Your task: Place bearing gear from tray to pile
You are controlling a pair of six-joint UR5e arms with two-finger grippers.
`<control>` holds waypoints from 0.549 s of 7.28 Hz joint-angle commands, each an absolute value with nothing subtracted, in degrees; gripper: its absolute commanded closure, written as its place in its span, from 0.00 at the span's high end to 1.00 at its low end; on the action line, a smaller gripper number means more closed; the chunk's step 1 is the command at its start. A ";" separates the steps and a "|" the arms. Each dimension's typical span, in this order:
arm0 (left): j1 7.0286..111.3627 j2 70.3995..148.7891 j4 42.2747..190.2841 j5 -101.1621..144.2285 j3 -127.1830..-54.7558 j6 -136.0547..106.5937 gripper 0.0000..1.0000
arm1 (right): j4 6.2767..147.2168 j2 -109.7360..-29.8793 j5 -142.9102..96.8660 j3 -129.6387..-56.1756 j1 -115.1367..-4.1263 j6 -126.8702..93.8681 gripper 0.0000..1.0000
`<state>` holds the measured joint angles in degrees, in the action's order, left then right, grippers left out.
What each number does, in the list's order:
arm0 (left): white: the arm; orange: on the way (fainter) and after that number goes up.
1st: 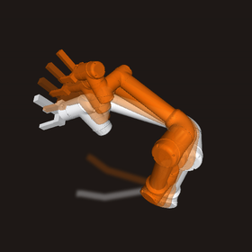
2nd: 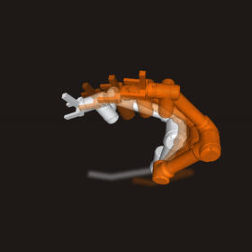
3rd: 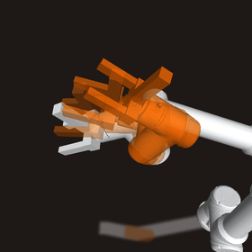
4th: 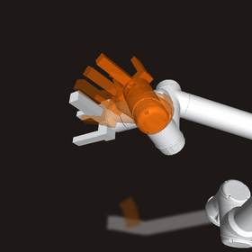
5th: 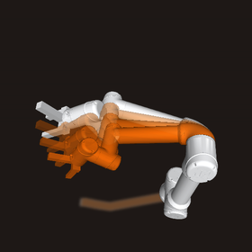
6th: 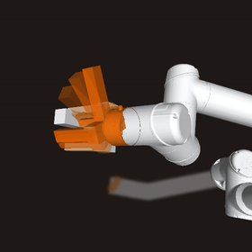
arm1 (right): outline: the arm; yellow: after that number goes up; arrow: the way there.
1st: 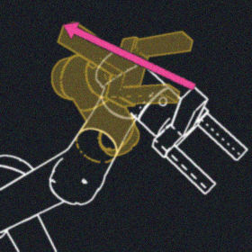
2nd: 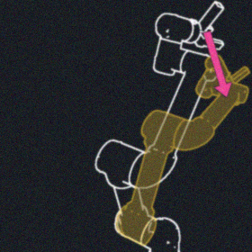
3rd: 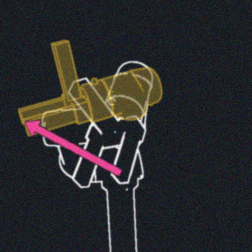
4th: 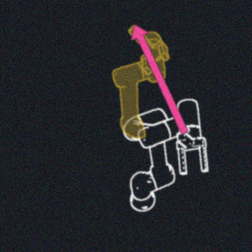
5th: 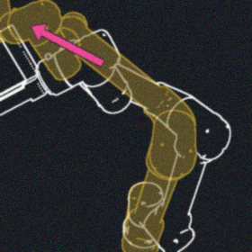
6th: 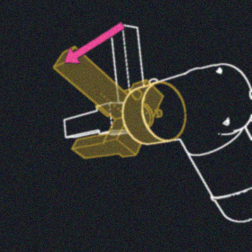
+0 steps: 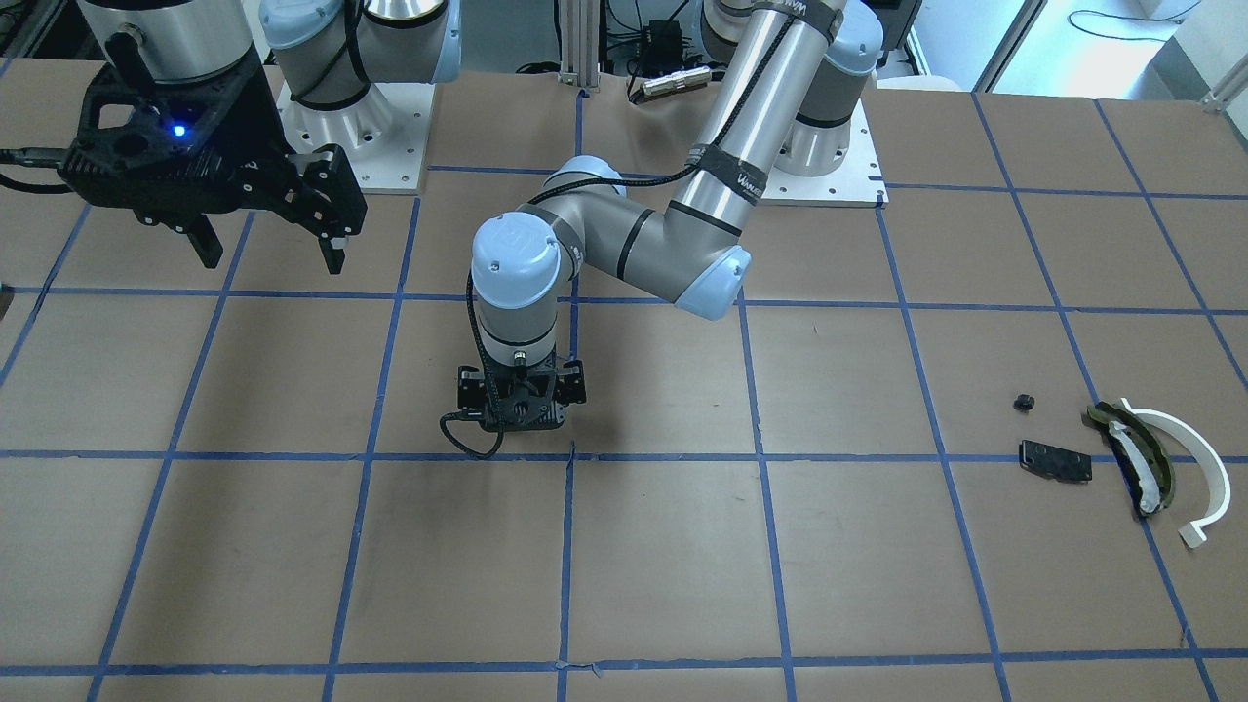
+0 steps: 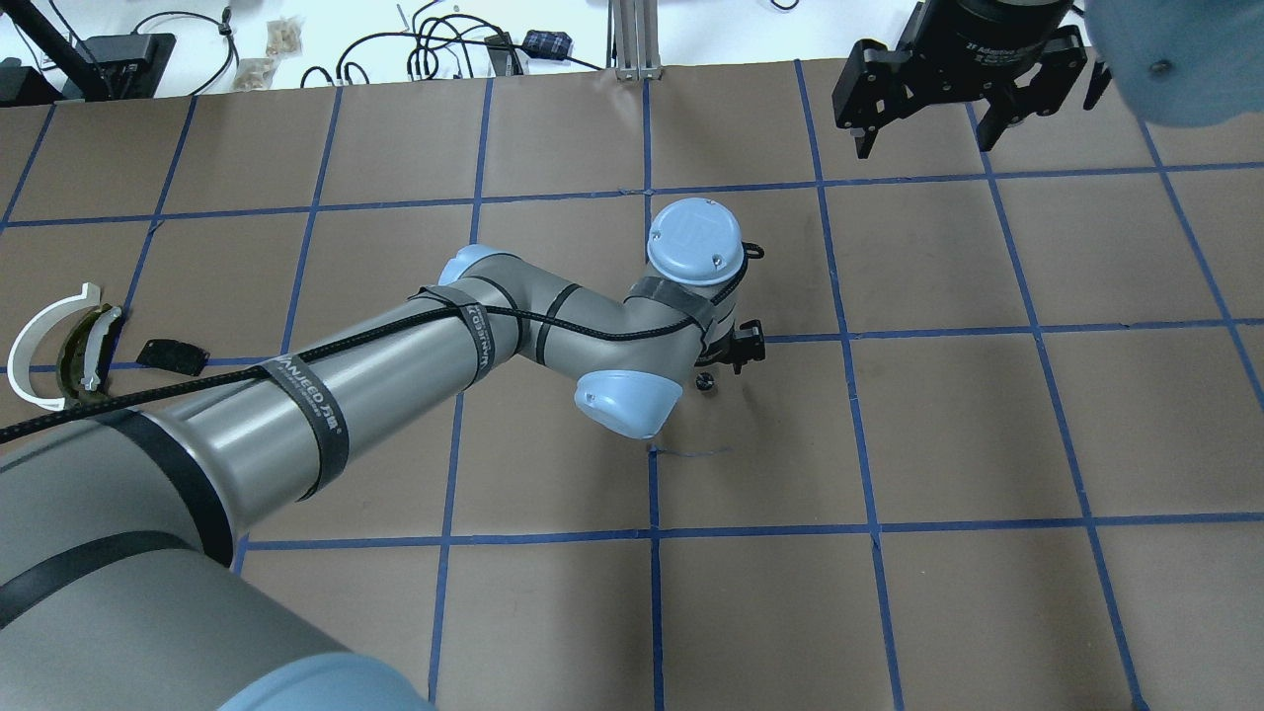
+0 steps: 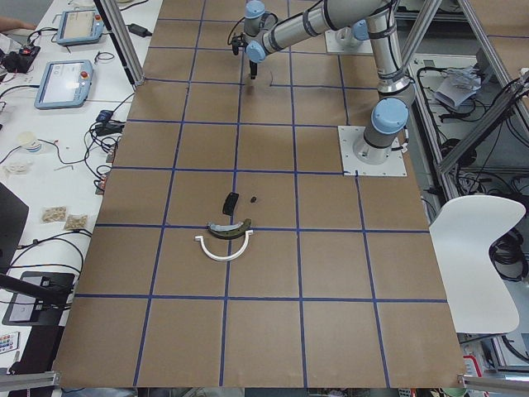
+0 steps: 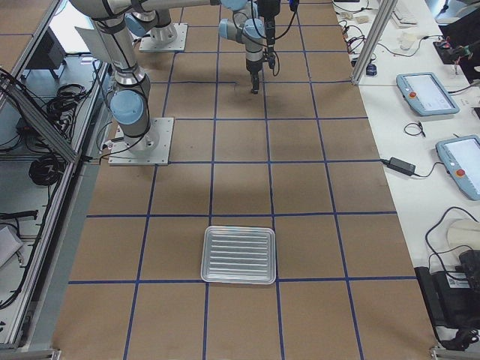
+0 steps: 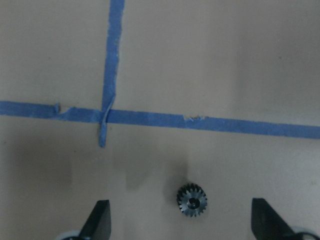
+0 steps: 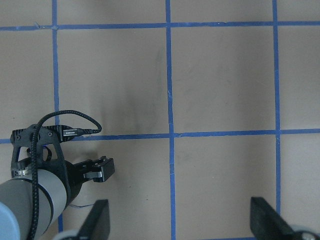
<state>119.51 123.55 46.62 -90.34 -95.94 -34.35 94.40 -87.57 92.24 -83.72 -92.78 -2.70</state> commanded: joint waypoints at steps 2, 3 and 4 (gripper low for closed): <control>120.85 124.28 47.37 -92.46 -94.83 -34.72 0.64 | 95.01 -87.98 91.32 -84.90 -92.55 -2.02 1.00; 120.85 124.28 47.46 -92.46 -95.01 -34.63 0.60 | 94.31 -88.07 89.93 -84.82 -92.55 -2.63 1.00; 121.02 124.36 47.46 -92.46 -94.92 -34.63 0.60 | 94.05 -88.07 89.83 -84.90 -92.55 -3.51 1.00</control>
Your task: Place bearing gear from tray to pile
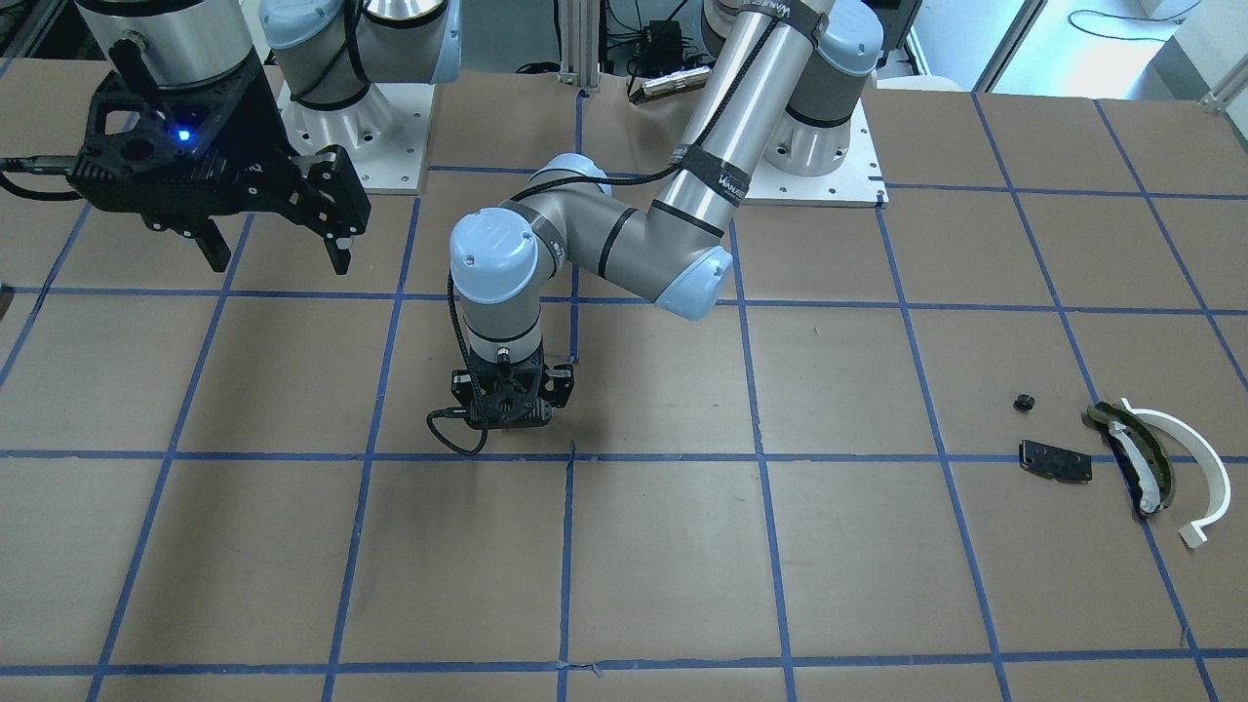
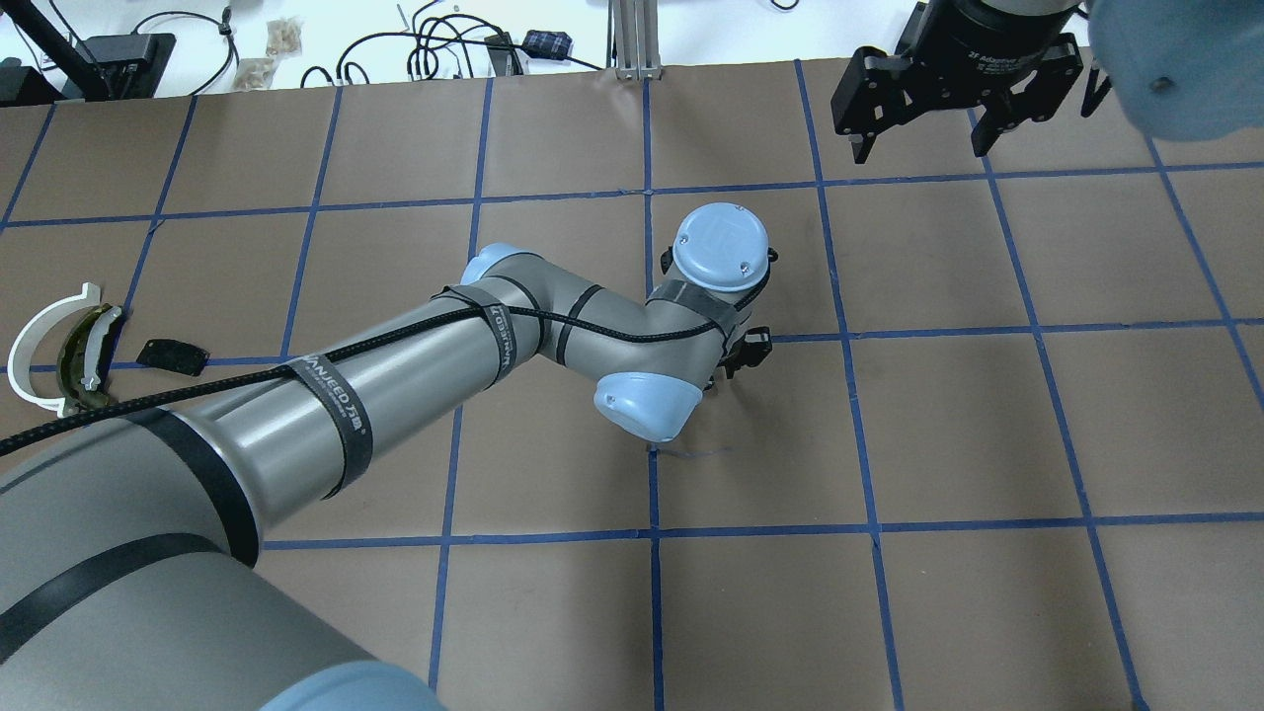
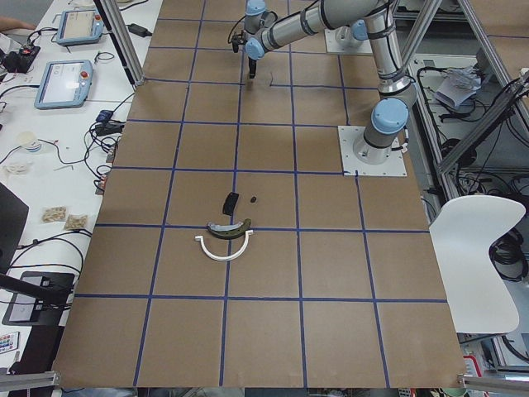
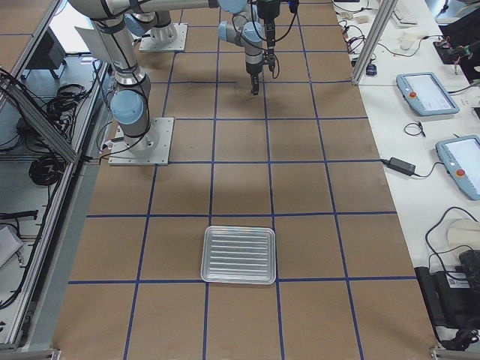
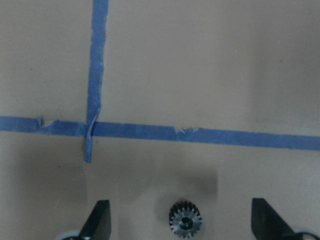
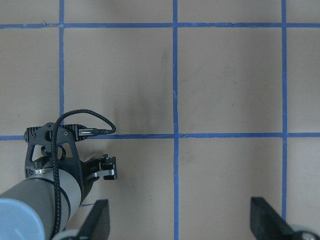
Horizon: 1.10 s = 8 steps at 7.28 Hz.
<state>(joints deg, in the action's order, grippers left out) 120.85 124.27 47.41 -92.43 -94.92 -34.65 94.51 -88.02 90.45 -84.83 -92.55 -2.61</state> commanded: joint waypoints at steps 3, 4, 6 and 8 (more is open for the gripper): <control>121.03 124.72 47.46 -92.55 -95.45 -34.02 0.25 | 92.82 -87.98 89.47 -84.90 -92.55 -3.52 1.00; 121.03 124.72 47.37 -92.55 -95.36 -33.93 0.10 | 92.46 -88.41 89.56 -85.08 -92.55 -3.52 1.00; 121.03 124.02 47.63 -92.99 -95.19 -33.58 0.02 | 90.26 -89.30 89.56 -85.08 -92.55 -3.52 1.00; 114.40 118.77 56.20 -91.86 -94.49 -27.11 0.02 | 90.26 -89.30 90.35 -85.08 -92.55 -3.60 1.00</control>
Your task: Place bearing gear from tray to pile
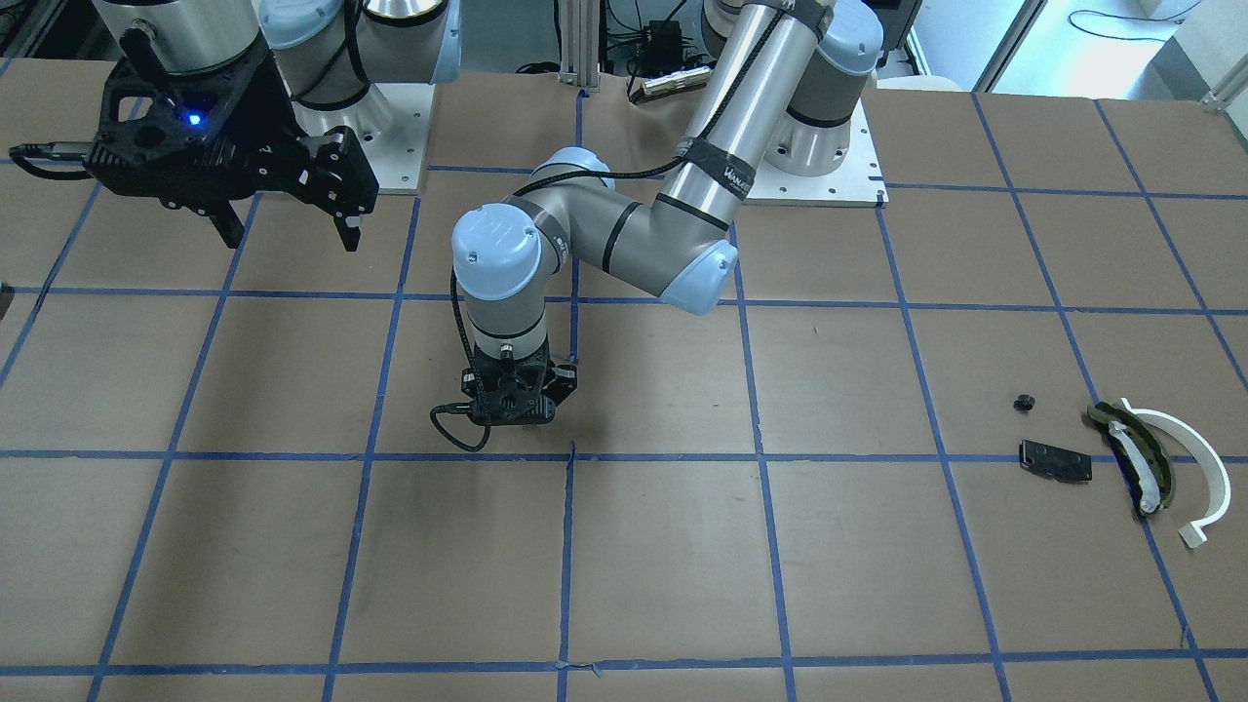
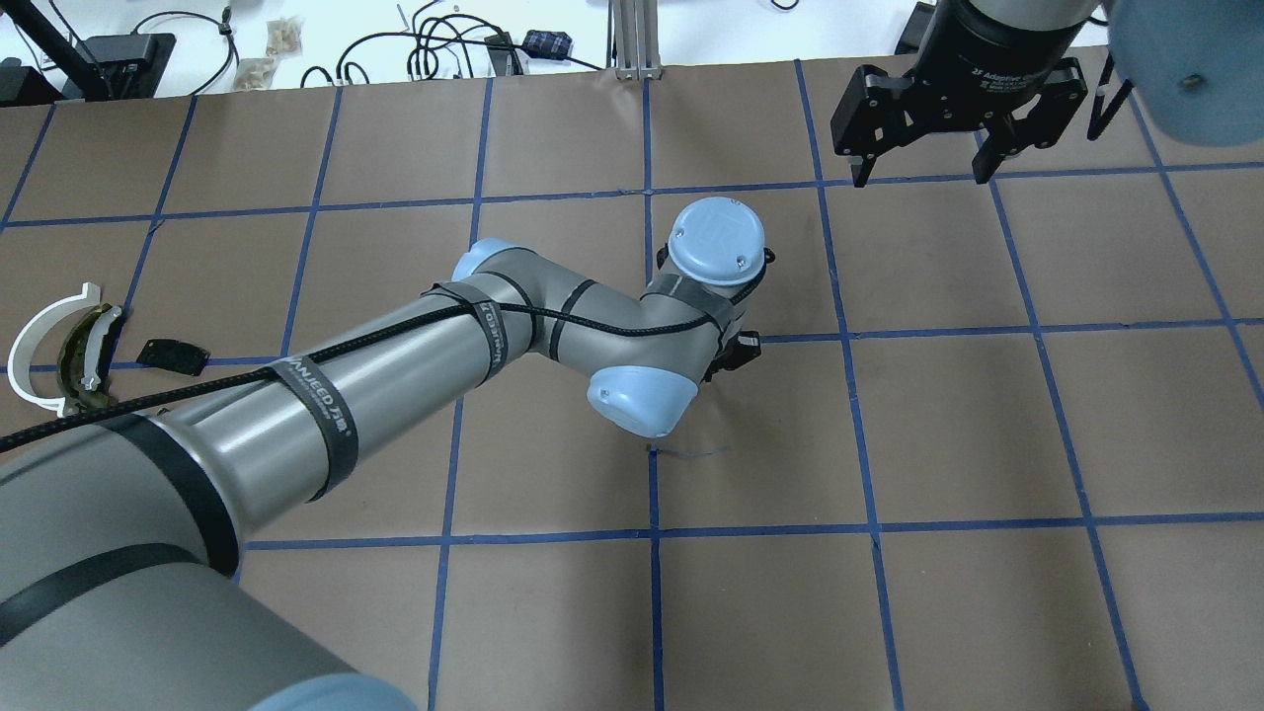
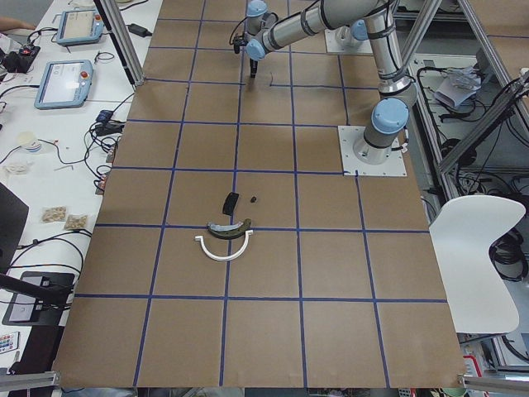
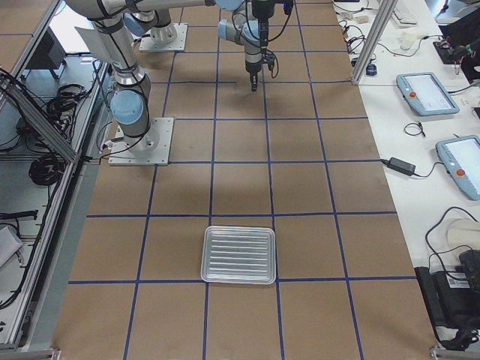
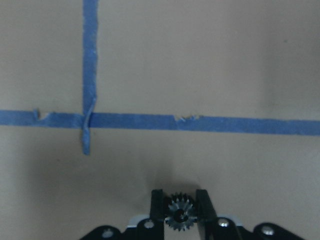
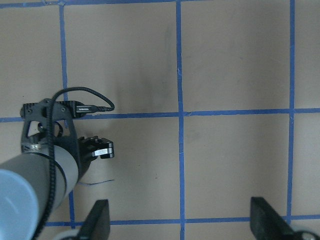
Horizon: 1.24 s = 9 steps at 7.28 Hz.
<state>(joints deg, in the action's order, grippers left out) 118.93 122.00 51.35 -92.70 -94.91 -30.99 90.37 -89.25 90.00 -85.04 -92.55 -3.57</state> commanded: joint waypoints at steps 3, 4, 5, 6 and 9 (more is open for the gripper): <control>96.13 108.58 67.73 -93.75 -95.71 -5.37 0.02 | 90.96 -89.21 89.83 -85.08 -92.46 -7.98 1.00; 88.06 107.50 68.20 -93.69 -96.76 4.64 0.02 | 91.58 -89.12 89.82 -85.08 -92.46 -8.17 1.00; 79.45 107.40 68.12 -93.69 -97.64 16.75 0.02 | 91.67 -89.21 89.91 -85.08 -92.46 -8.26 1.00; 72.67 107.23 68.29 -93.60 -98.34 24.10 0.02 | 91.67 -89.30 89.91 -85.17 -92.46 -8.26 1.00; 60.23 109.86 57.88 -93.78 -107.54 34.96 0.02 | 91.58 -89.30 90.00 -85.51 -92.55 -7.47 1.00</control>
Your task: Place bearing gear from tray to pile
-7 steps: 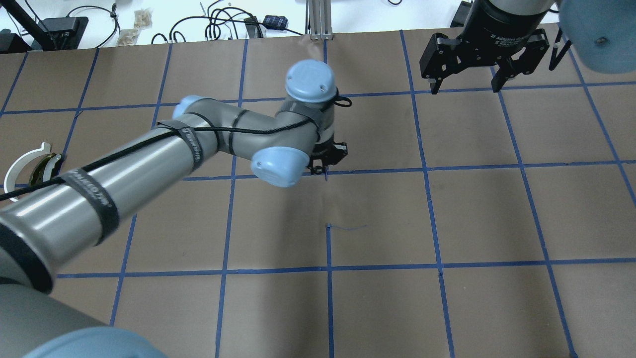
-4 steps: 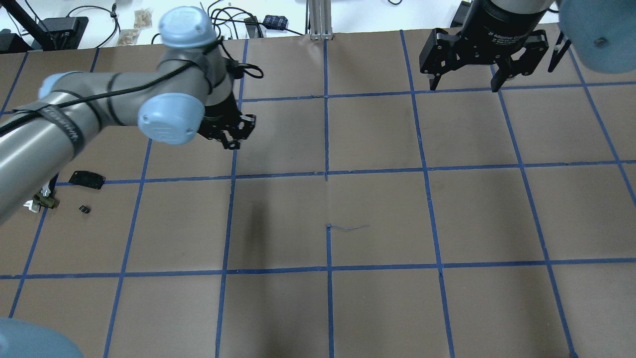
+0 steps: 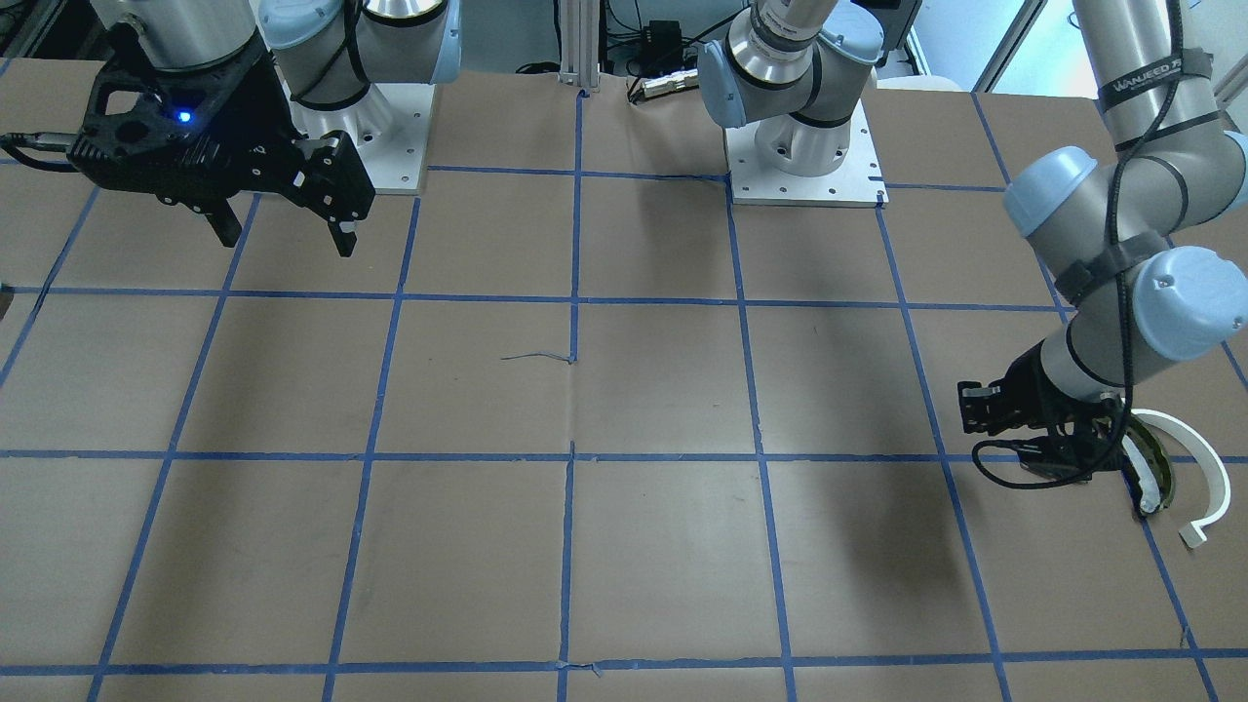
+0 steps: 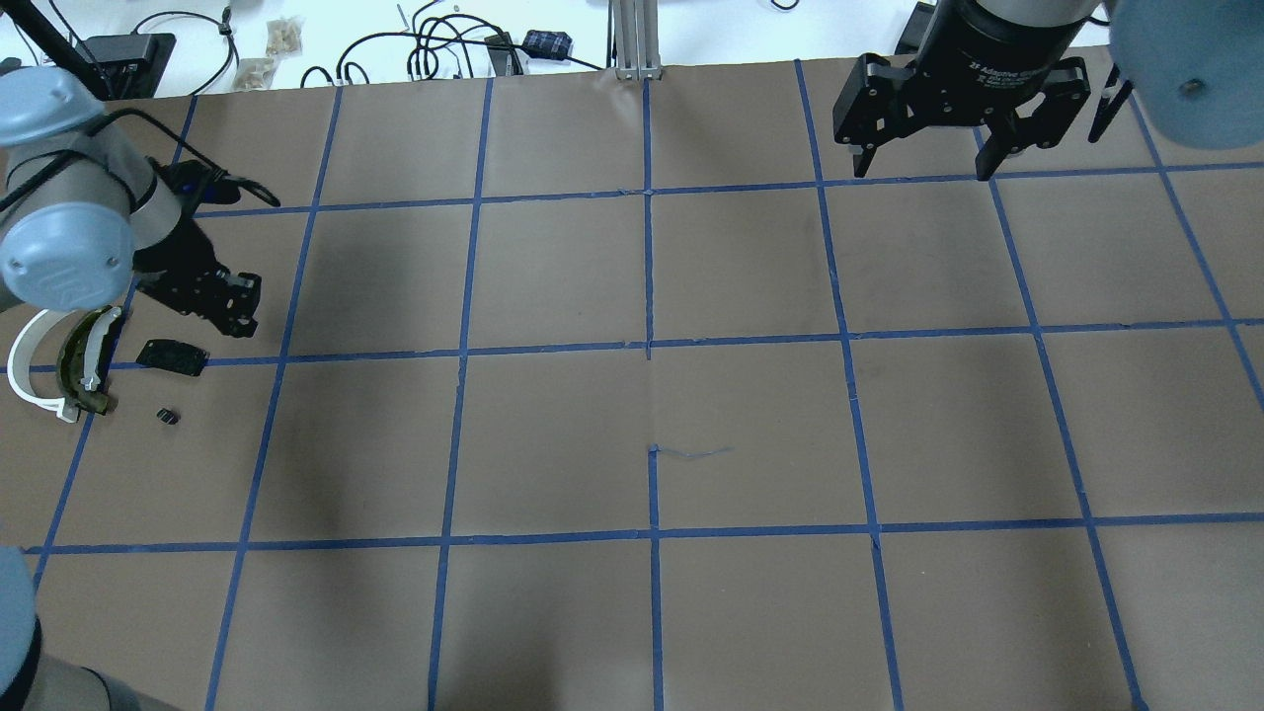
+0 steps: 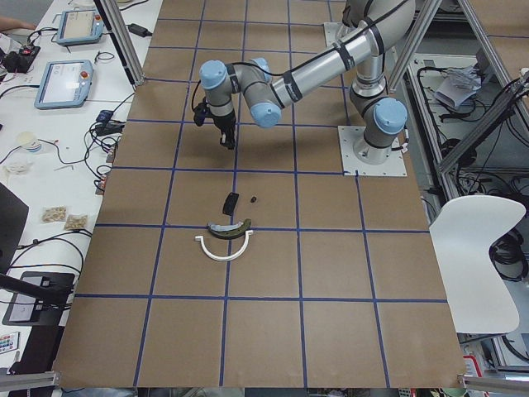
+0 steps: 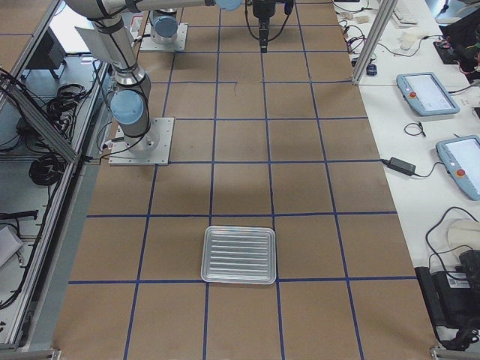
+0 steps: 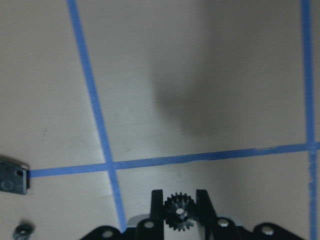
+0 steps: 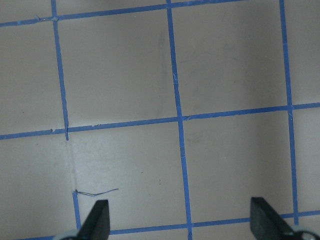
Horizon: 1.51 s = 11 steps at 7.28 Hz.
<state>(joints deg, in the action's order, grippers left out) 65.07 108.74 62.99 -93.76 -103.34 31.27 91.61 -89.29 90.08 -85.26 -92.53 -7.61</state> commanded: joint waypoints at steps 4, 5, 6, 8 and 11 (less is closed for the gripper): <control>58.62 110.57 47.20 -94.65 -113.38 39.46 0.02 | 91.58 -89.30 90.00 -85.78 -92.55 -7.47 1.00; 58.45 110.48 47.20 -95.62 -113.29 40.77 0.02 | 91.58 -89.30 90.00 -85.78 -92.55 -7.56 1.00; 57.06 110.57 47.20 -95.54 -113.55 41.13 0.02 | 91.58 -89.30 90.00 -85.78 -92.55 -7.56 1.00; 55.46 110.30 47.29 -95.62 -113.55 41.92 0.03 | 91.58 -89.30 89.91 -85.78 -92.55 -7.56 1.00; 55.81 110.65 47.29 -95.54 -113.64 41.48 0.33 | 91.58 -89.38 90.00 -85.87 -92.55 -7.47 1.00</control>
